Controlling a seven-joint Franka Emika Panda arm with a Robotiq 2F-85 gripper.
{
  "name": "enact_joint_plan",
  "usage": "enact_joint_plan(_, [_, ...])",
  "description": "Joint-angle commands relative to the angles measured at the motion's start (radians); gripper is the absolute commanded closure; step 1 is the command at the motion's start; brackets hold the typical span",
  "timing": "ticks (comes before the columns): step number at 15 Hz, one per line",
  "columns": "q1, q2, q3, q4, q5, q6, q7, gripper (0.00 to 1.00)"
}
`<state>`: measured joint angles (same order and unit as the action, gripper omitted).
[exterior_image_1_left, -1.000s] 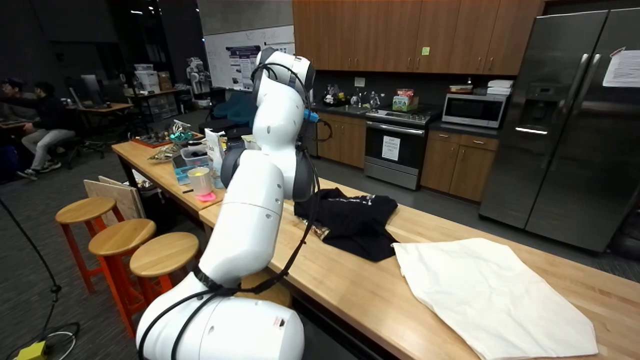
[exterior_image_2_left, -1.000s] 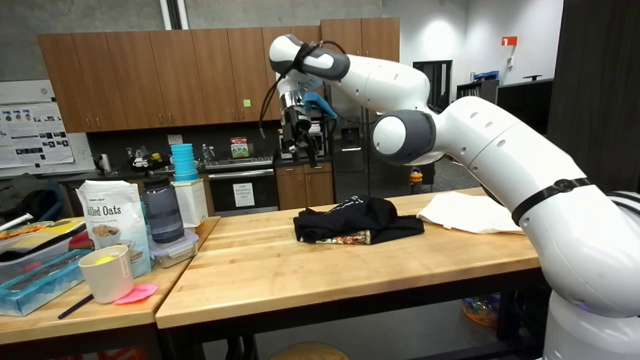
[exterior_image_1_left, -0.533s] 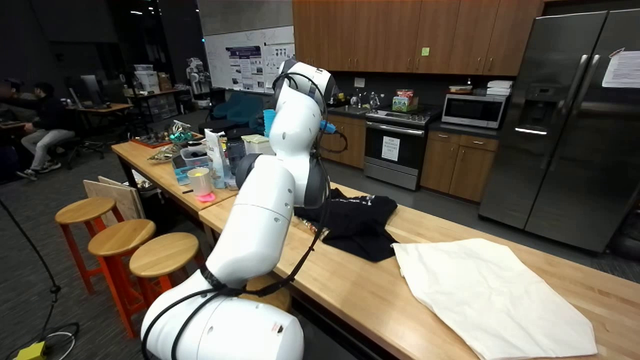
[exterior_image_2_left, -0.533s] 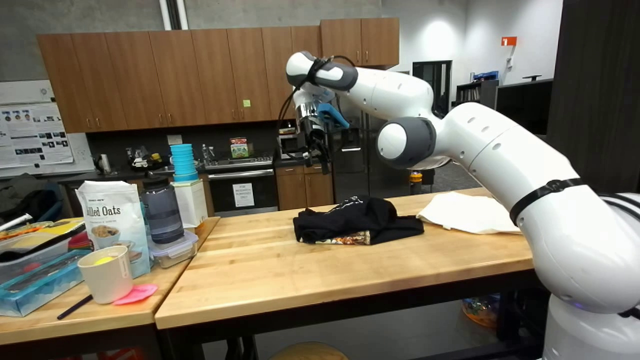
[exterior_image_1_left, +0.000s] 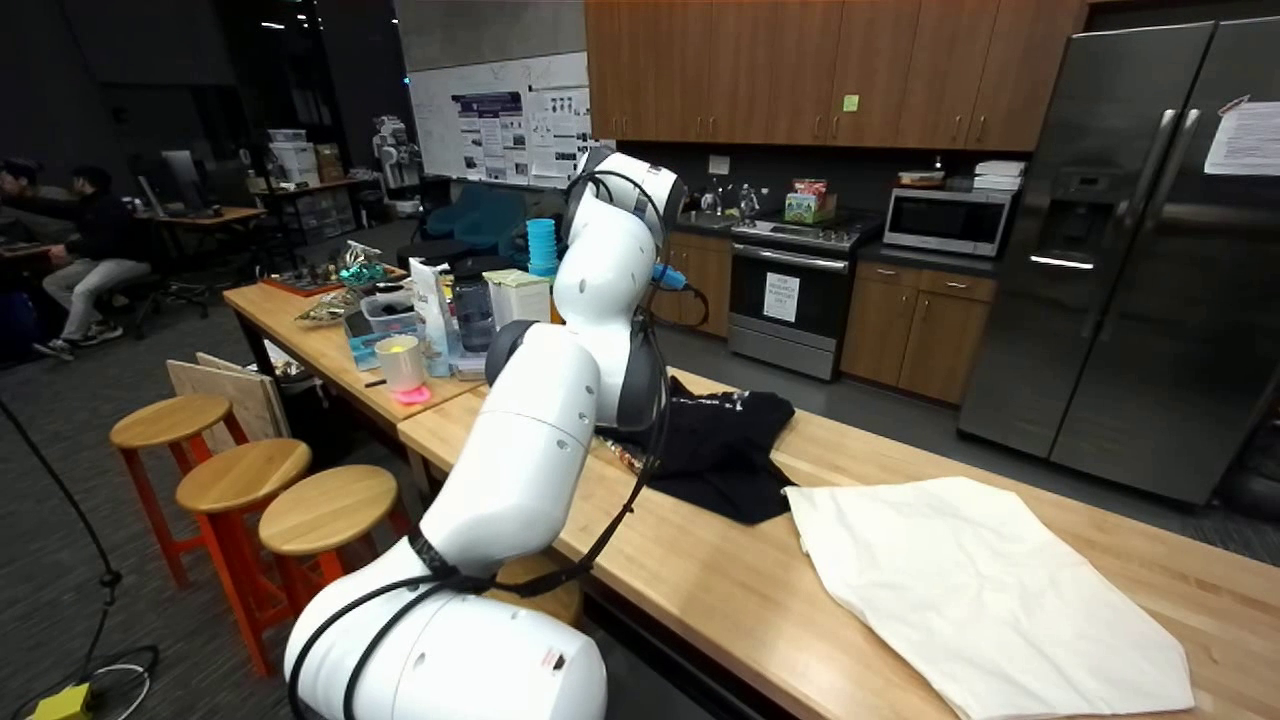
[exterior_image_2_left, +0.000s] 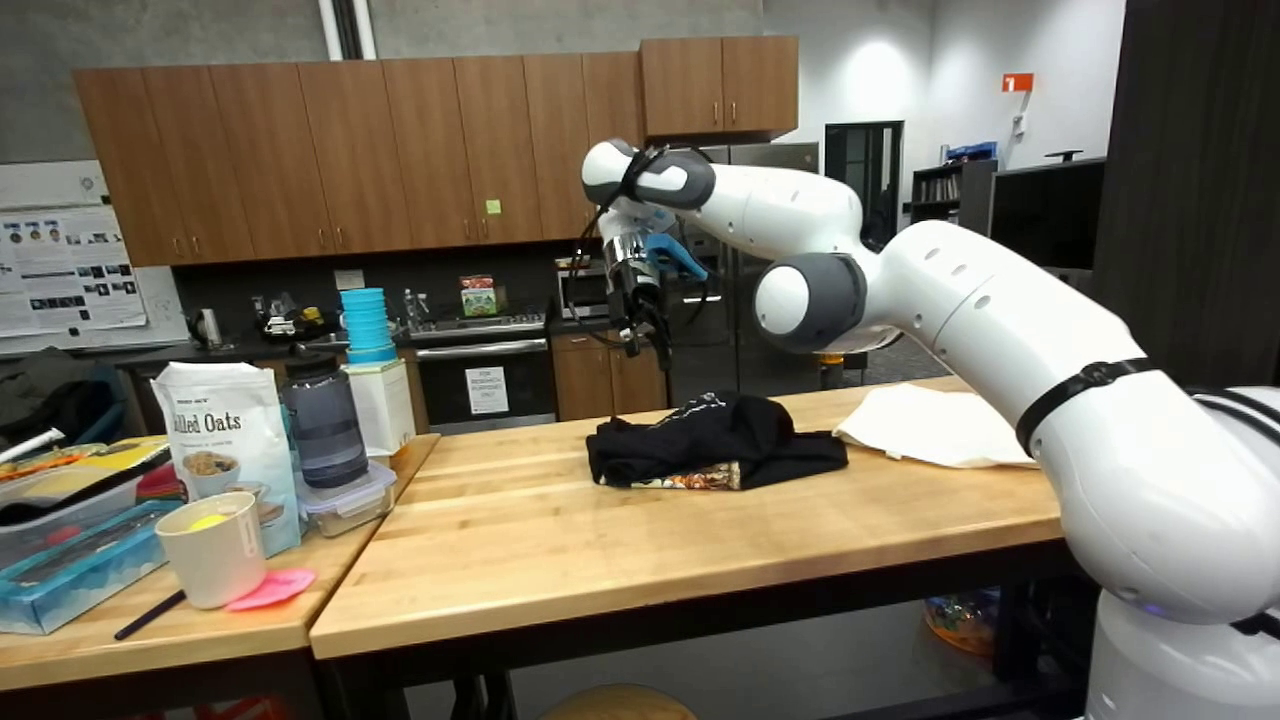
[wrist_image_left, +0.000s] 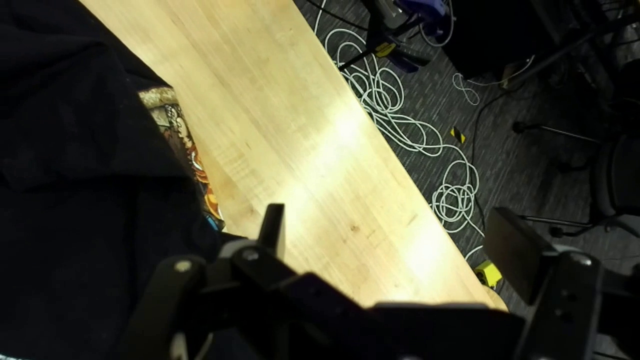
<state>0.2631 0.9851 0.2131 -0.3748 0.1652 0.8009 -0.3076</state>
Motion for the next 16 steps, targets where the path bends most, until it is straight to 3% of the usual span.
enact_joint_plan(1, [0.059,-0.005,-0.061,0.026,-0.119,0.008,-0.079,0.00])
enact_joint_plan(5, [0.136,-0.021,-0.137,-0.010,-0.298,0.087,-0.154,0.00])
enact_joint_plan(9, [0.190,-0.006,-0.203,0.000,-0.412,0.202,-0.126,0.00])
enact_joint_plan(16, [0.176,0.042,-0.290,0.027,-0.495,0.297,-0.004,0.00])
